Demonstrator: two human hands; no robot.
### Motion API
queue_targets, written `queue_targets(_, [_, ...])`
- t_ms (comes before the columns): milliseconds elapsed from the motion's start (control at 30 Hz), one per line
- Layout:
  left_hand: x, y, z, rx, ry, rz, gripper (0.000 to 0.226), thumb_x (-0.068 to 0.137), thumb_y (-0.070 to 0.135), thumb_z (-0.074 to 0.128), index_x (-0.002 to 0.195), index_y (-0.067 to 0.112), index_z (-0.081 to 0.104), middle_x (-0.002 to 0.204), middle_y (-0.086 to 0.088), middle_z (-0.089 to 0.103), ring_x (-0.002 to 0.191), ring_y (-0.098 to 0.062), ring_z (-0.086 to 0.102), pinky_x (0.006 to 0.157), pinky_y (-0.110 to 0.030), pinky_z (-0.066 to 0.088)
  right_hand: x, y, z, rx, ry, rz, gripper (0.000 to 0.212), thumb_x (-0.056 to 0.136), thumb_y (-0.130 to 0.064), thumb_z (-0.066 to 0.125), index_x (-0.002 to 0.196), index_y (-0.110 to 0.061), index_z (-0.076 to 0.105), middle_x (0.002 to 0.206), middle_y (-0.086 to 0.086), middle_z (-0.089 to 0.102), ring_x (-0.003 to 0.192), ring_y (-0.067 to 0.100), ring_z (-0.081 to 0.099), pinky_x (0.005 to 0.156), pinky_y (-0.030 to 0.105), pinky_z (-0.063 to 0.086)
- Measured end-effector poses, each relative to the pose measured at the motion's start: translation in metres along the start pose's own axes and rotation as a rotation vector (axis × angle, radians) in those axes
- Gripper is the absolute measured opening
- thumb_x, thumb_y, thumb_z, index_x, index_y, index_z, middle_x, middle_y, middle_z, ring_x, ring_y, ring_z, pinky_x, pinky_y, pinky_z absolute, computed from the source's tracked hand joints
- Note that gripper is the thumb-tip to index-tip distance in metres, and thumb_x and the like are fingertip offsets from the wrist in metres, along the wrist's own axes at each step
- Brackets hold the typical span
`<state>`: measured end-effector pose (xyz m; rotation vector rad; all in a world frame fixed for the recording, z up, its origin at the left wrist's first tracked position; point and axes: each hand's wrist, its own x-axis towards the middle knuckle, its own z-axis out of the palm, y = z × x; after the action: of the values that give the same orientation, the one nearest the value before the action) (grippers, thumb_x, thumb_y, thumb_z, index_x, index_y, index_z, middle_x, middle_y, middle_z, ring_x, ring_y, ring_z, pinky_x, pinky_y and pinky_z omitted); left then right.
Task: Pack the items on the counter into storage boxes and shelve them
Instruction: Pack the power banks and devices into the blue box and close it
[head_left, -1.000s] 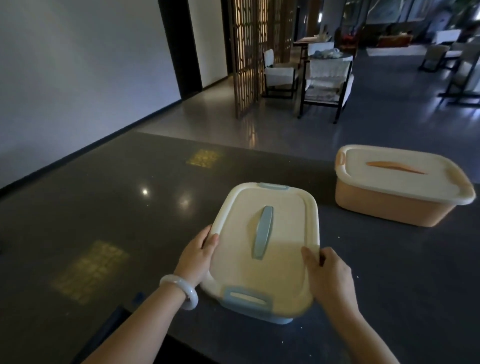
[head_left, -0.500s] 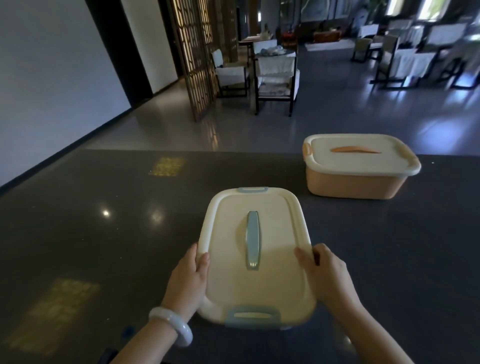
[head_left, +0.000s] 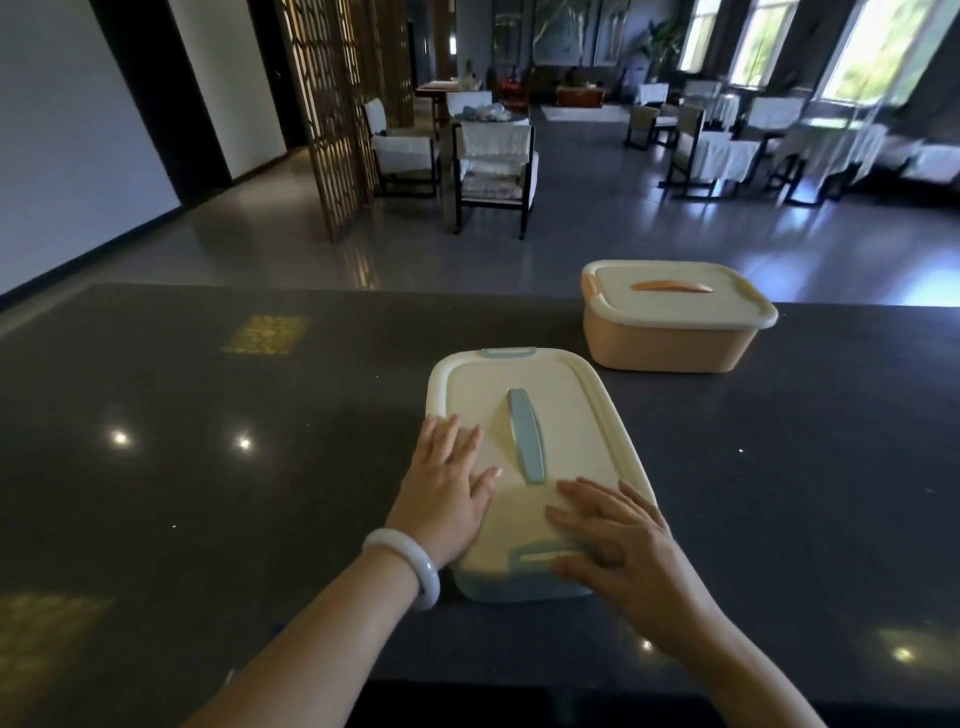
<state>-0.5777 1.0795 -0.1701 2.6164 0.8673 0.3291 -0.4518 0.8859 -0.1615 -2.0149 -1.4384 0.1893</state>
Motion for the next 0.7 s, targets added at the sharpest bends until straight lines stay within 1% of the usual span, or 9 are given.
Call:
queue_targets(100, [0.0, 0.002, -0.003, -0.012, -0.02, 0.008, 0.061, 0.101, 0.049, 0.027, 0.155, 0.023, 0.015, 0.162, 0.005, -0.004, 0.147, -0.014, -0.016, 0.112, -0.026, -0.009, -0.004, -0.004, 0.003, 0.016, 0.016, 0.012, 0.038, 0.074, -0.048, 0.073, 0.112, -0.044, 0.067, 0.139, -0.027, 0.044, 0.135, -0.015, 0.022, 0.118, 0.023, 0.008])
queue_targets(233, [0.001, 0.006, -0.004, -0.014, -0.04, 0.0, 0.061, 0.101, 0.048, 0.028, 0.155, 0.023, 0.015, 0.162, 0.005, -0.005, 0.147, -0.016, -0.016, 0.115, -0.029, -0.006, -0.008, -0.01, 0.007, 0.055, 0.076, 0.035, 0.03, 0.074, -0.037, 0.078, 0.103, -0.042, 0.072, 0.134, -0.025, 0.051, 0.133, -0.013, 0.03, 0.117, 0.025, 0.013])
queue_targets(333, [0.002, 0.006, -0.003, 0.006, -0.069, -0.026, 0.06, 0.102, 0.048, 0.026, 0.155, 0.024, 0.012, 0.162, 0.005, -0.007, 0.147, -0.015, -0.018, 0.118, -0.032, -0.002, -0.012, -0.013, 0.012, 0.078, 0.14, 0.054, 0.026, 0.071, -0.034, 0.081, 0.095, -0.041, 0.075, 0.121, -0.028, 0.059, 0.125, -0.006, 0.041, 0.109, 0.026, 0.026])
queue_targets(400, [0.003, 0.006, -0.002, 0.008, -0.078, -0.04, 0.059, 0.102, 0.048, 0.025, 0.155, 0.025, 0.012, 0.162, 0.005, -0.008, 0.146, -0.015, -0.018, 0.118, -0.033, -0.002, -0.013, -0.015, 0.015, 0.077, 0.167, 0.073, 0.023, 0.07, -0.033, 0.082, 0.091, -0.041, 0.075, 0.107, -0.026, 0.06, 0.113, 0.0, 0.045, 0.1, 0.021, 0.031])
queue_targets(500, [0.003, 0.006, -0.002, -0.006, -0.084, -0.043, 0.06, 0.101, 0.048, 0.025, 0.155, 0.027, 0.01, 0.162, 0.006, -0.008, 0.146, -0.015, -0.019, 0.118, -0.033, -0.003, -0.013, -0.017, 0.017, 0.064, 0.185, 0.086, 0.022, 0.067, -0.038, 0.08, 0.087, -0.041, 0.074, 0.092, -0.021, 0.057, 0.101, 0.0, 0.045, 0.091, 0.011, 0.027])
queue_targets(567, [0.003, 0.006, -0.003, -0.013, -0.092, -0.044, 0.06, 0.101, 0.049, 0.025, 0.155, 0.028, 0.009, 0.162, 0.007, -0.009, 0.146, -0.014, -0.019, 0.117, -0.034, -0.002, -0.015, -0.017, 0.017, 0.085, 0.189, 0.09, 0.027, 0.063, -0.035, 0.084, 0.083, -0.047, 0.071, 0.09, -0.019, 0.057, 0.098, 0.0, 0.046, 0.087, 0.006, 0.025])
queue_targets(633, [0.004, 0.006, -0.003, -0.016, -0.099, -0.046, 0.059, 0.101, 0.049, 0.025, 0.155, 0.029, 0.009, 0.162, 0.007, -0.01, 0.146, -0.014, -0.02, 0.117, -0.034, -0.002, -0.018, -0.016, 0.018, 0.111, 0.203, 0.093, 0.033, 0.061, -0.032, 0.086, 0.08, -0.052, 0.069, 0.094, -0.019, 0.057, 0.098, 0.0, 0.046, 0.086, 0.005, 0.027])
queue_targets(700, [0.004, 0.006, -0.002, -0.011, -0.101, -0.044, 0.059, 0.102, 0.049, 0.024, 0.155, 0.029, 0.009, 0.162, 0.007, -0.01, 0.146, -0.014, -0.02, 0.117, -0.033, -0.002, -0.02, -0.016, 0.019, 0.137, 0.215, 0.102, 0.029, 0.061, -0.04, 0.082, 0.082, -0.054, 0.069, 0.095, -0.019, 0.057, 0.099, 0.002, 0.047, 0.086, 0.005, 0.029])
